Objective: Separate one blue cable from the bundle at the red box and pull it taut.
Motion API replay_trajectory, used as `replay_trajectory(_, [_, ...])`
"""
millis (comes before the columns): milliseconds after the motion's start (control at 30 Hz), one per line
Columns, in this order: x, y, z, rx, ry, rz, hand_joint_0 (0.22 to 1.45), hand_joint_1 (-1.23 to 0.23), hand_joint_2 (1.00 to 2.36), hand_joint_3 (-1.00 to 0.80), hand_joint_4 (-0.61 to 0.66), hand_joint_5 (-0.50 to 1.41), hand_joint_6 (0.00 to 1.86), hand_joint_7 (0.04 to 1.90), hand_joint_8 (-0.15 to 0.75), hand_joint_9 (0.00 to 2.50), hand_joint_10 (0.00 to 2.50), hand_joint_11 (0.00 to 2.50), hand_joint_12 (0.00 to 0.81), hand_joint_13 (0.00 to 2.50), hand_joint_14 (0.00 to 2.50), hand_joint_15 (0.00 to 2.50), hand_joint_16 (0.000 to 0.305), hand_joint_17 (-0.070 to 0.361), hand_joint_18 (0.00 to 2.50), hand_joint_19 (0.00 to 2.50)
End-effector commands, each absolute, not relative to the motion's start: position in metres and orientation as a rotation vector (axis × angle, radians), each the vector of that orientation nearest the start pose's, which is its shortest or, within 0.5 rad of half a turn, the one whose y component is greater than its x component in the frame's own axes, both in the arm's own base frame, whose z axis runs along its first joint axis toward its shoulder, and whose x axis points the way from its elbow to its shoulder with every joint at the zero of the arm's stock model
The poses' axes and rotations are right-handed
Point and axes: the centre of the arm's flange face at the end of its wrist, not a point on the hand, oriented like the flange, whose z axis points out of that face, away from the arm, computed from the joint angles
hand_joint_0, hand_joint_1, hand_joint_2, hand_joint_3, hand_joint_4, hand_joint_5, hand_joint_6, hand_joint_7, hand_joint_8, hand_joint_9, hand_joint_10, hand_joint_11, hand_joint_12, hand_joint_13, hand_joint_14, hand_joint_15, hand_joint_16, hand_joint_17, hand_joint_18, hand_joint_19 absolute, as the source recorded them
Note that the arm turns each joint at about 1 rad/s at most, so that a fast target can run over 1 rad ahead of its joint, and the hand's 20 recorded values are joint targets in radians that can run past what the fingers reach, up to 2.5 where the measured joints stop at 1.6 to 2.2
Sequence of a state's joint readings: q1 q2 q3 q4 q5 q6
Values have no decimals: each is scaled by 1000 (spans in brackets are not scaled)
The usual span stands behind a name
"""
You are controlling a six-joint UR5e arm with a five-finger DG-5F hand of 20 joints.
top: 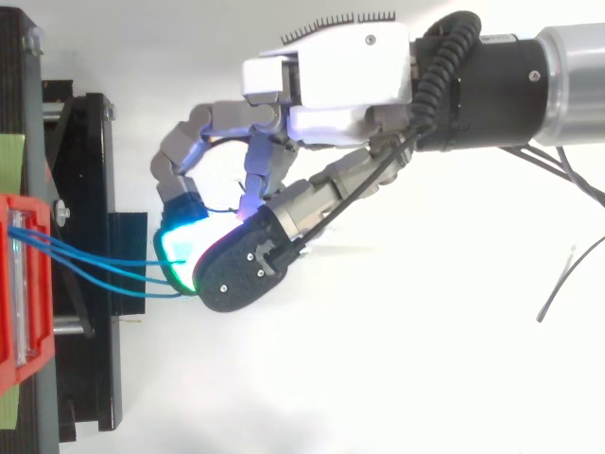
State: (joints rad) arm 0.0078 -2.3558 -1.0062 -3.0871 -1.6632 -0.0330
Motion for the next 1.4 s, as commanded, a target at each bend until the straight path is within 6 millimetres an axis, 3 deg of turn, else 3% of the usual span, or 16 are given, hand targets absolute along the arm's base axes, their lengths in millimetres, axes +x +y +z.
replay_trajectory(0, [762, -117, 266, 1263, 1442, 1177, 617, -744, 1015, -252, -78, -121, 871, 1175, 271, 1150, 461, 1928, 335, 895, 1169, 1655, 35, 80, 1017, 1393])
replay_trajectory(33, [760, -119, 272, 1258, 1440, 1174, 617, -746, 1016, -251, -77, -121, 871, 1174, 269, 1094, 655, 1838, 342, 860, 1340, 1638, 35, 78, 1028, 1460])
replay_trajectory(100, [759, -119, 275, 1253, 1445, 1168, 619, -746, 1016, -250, -79, -120, 871, 1167, 270, 1071, 718, 1893, 347, 809, 1572, 1611, 33, 75, 1069, 1579])
replay_trajectory(133, [757, -121, 278, 1248, 1446, 1161, 619, -748, 1016, -252, -77, -119, 871, 1168, 279, 1005, 1084, 1758, 346, 759, 1800, 1570, 32, 72, 1100, 1717])
replay_trajectory(200, [754, -123, 284, 1241, 1454, 1148, 621, -747, 1015, -255, -75, -119, 871, 1168, 276, 955, 1397, 1681, 351, 712, 2076, 1520, 32, 72, 1153, 1838])
replay_trajectory(367, [747, -127, 280, 1256, 1504, 1114, 625, -750, 1015, -253, -72, -119, 870, 1171, 284, 905, 1654, 1676, 364, 612, 2500, 1517, 32, 72, 1223, 2065])
replay_trajectory(533, [739, -127, 258, 1296, 1520, 1116, 627, -754, 1016, -242, -71, -118, 870, 1187, 284, 881, 1732, 1677, 363, 580, 2500, 1568, 33, 74, 1262, 2137])
replay_trajectory(967, [734, -134, 251, 1317, 1515, 1179, 630, -758, 1016, -228, -60, -117, 882, 1202, 285, 852, 1847, 1610, 360, 575, 2500, 1566, 33, 74, 1264, 2120])
replay_trajectory(1133, [716, -136, 253, 1308, 1488, 1175, 633, -756, 1015, -232, -63, -117, 883, 1202, 289, 853, 1879, 1596, 361, 578, 2500, 1561, 33, 74, 1258, 2112])
replay_trajectory(1200, [696, -136, 259, 1293, 1420, 1165, 631, -757, 1016, -225, -65, -116, 884, 1198, 289, 853, 1886, 1591, 359, 578, 2500, 1560, 33, 74, 1259, 2112])
replay_trajectory(1367, [675, -142, 255, 1321, 1320, 1110, 632, -756, 1015, -227, -63, -116, 884, 1198, 290, 854, 1895, 1579, 360, 579, 2500, 1572, 34, 76, 1261, 2104])
